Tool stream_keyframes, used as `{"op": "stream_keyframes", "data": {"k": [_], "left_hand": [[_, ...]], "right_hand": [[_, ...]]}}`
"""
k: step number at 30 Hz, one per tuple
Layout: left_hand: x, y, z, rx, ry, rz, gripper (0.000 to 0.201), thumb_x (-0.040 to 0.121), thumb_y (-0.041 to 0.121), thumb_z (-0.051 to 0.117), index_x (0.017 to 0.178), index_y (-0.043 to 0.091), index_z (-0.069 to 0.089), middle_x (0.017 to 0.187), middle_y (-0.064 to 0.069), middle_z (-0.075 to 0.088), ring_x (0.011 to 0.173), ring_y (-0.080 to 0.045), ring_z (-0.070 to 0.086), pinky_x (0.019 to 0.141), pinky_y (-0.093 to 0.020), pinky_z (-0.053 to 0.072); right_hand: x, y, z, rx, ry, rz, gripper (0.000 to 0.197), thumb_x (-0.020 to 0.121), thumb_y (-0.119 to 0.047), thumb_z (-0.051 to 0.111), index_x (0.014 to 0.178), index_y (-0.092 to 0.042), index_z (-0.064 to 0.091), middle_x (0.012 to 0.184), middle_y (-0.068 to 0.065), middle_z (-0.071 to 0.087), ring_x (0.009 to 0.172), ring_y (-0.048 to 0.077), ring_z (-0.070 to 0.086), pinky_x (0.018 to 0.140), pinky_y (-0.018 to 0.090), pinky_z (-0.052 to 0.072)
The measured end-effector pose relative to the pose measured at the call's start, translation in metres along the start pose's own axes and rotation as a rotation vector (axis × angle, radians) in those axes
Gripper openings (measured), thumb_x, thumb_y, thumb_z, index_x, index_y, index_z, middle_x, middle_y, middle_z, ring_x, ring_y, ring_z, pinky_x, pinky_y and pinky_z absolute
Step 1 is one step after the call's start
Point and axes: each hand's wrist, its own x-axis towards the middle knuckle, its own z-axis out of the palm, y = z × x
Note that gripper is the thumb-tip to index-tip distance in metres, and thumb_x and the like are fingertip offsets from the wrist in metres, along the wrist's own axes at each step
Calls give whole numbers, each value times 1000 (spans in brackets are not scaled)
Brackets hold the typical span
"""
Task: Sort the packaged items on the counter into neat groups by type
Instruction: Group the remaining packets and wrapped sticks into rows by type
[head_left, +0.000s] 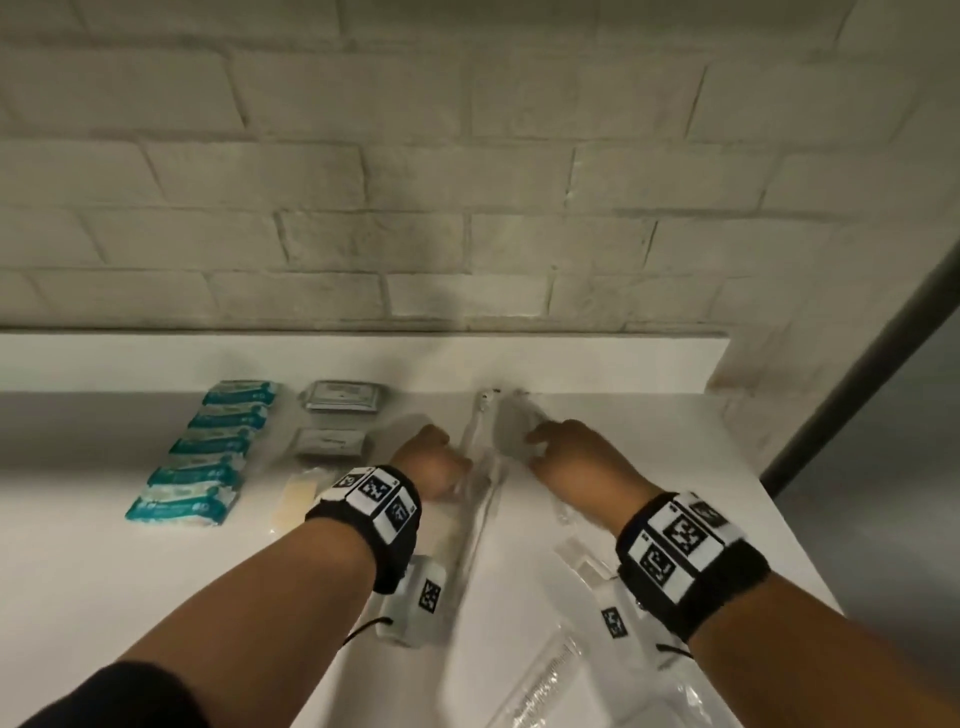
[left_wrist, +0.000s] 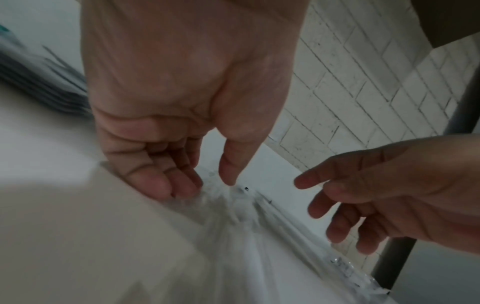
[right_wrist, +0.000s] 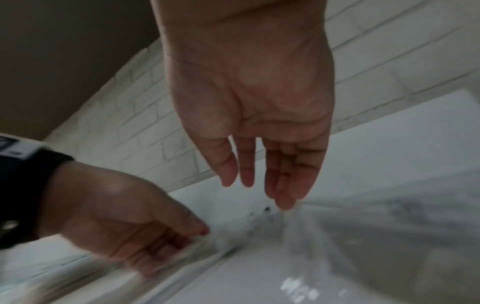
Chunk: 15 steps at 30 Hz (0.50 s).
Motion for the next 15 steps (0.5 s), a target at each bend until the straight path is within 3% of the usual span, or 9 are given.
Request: {"op": "stream_keyframes", "data": {"k": [2, 4, 6, 9, 11, 15], "left_hand": [[5, -8, 4, -9, 15, 9, 62, 79, 17, 70, 134, 10, 43, 119, -18, 63, 105, -34, 64, 85, -37, 55], [4, -13, 6, -14, -19, 38, 64, 74, 10, 70, 131, 11, 43, 109, -23, 66, 99, -39, 65, 78, -39, 54], [-2, -16, 8, 52, -52, 143, 67, 74, 9, 70, 134, 16, 40, 110, -25, 64, 102, -42, 63, 85, -45, 52], [-17, -16, 10, 401, -62, 303, 49, 83, 22, 61, 131, 26, 52, 116, -11, 57, 106, -30, 58, 95, -37, 48], [-23, -15, 12, 498, -65, 308, 35, 87, 30, 53, 121, 29, 59, 113, -9, 54, 107, -31, 56, 94, -38, 47], [-37, -22, 16, 689, 47, 269, 50, 79, 52, 60, 117, 19, 57, 117, -8, 49, 112, -33, 49, 94, -42, 46]], "right_hand": [[-7, -13, 15, -92, -163, -150, 39, 92, -27, 54, 130, -24, 58, 132, 6, 56, 120, 25, 54, 99, 26, 41], [-11, -22, 28, -181, -245, -179, 42, 90, -37, 57, 131, -30, 56, 130, 7, 55, 120, 26, 53, 101, 30, 43], [-12, -25, 34, -230, -241, -148, 48, 87, -42, 59, 133, -29, 53, 130, 7, 53, 118, 27, 54, 99, 33, 45], [-8, -26, 34, -267, -217, -105, 49, 89, -35, 59, 133, -15, 50, 129, 10, 56, 113, 28, 57, 92, 31, 46], [-5, -25, 30, -242, -211, -64, 45, 90, -30, 57, 131, -13, 50, 126, 10, 59, 112, 28, 58, 89, 30, 46], [-6, -19, 18, -206, -242, -38, 34, 94, -19, 48, 126, -9, 56, 124, 11, 61, 110, 28, 59, 88, 27, 44]]}}
